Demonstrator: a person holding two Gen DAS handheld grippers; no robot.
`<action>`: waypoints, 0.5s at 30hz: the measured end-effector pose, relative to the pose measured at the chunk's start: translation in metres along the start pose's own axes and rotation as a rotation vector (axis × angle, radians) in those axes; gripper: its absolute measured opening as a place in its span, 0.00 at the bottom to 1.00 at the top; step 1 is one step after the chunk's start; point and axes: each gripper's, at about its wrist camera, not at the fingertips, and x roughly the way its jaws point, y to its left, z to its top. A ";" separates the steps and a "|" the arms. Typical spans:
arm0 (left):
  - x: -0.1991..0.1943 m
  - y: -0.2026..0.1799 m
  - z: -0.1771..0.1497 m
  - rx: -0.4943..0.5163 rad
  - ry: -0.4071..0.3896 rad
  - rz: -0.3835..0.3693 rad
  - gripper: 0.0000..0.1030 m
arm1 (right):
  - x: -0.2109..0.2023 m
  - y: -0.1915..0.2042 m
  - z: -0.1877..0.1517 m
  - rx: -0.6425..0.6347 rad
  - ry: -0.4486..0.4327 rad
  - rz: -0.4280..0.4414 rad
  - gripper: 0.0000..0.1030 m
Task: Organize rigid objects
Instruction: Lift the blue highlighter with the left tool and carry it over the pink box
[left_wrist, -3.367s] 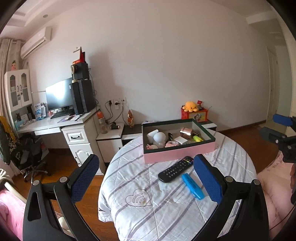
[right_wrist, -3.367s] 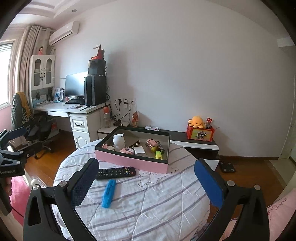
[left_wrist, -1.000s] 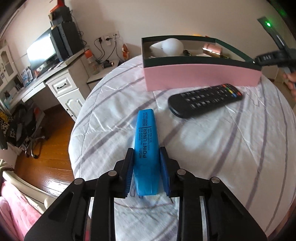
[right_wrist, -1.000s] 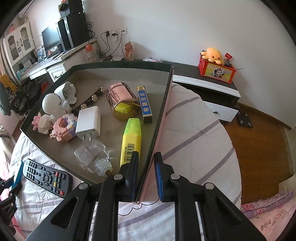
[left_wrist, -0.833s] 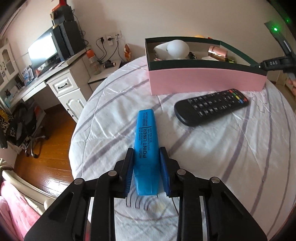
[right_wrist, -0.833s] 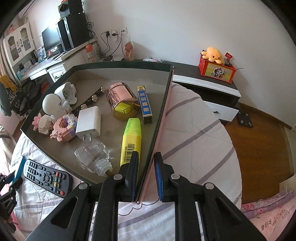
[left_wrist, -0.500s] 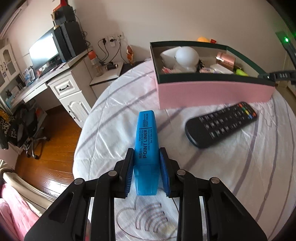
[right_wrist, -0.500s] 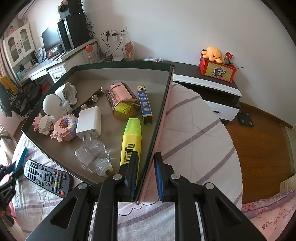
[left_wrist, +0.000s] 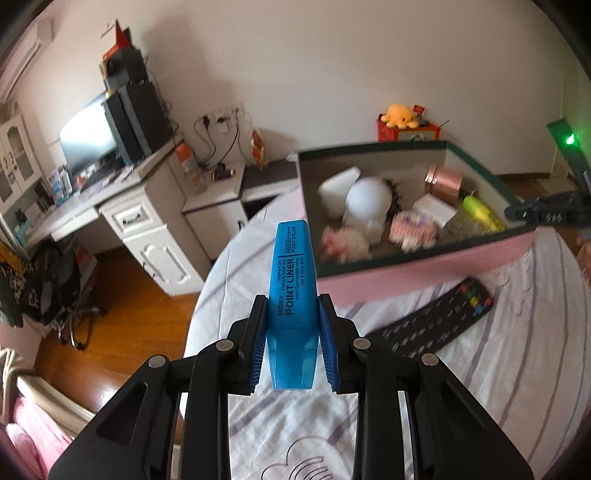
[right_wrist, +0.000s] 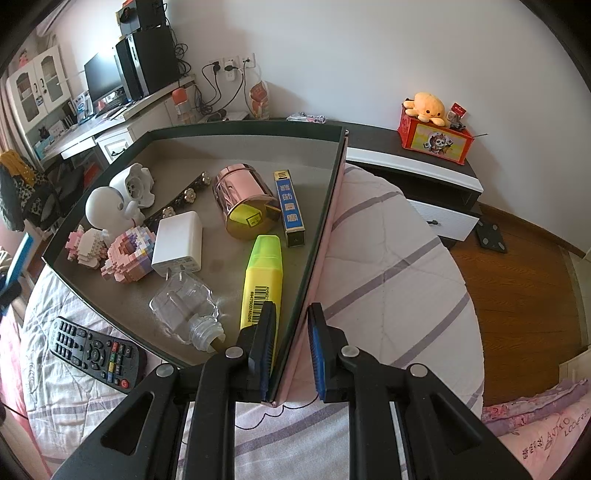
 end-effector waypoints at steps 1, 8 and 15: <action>-0.001 -0.002 0.004 0.005 -0.007 -0.004 0.26 | 0.000 0.000 0.000 0.001 0.000 0.000 0.16; -0.003 -0.017 0.040 0.041 -0.045 -0.059 0.26 | 0.001 0.000 0.000 -0.001 0.005 0.003 0.17; 0.031 -0.043 0.083 0.092 -0.001 -0.143 0.26 | 0.002 -0.001 0.000 0.000 0.005 0.011 0.17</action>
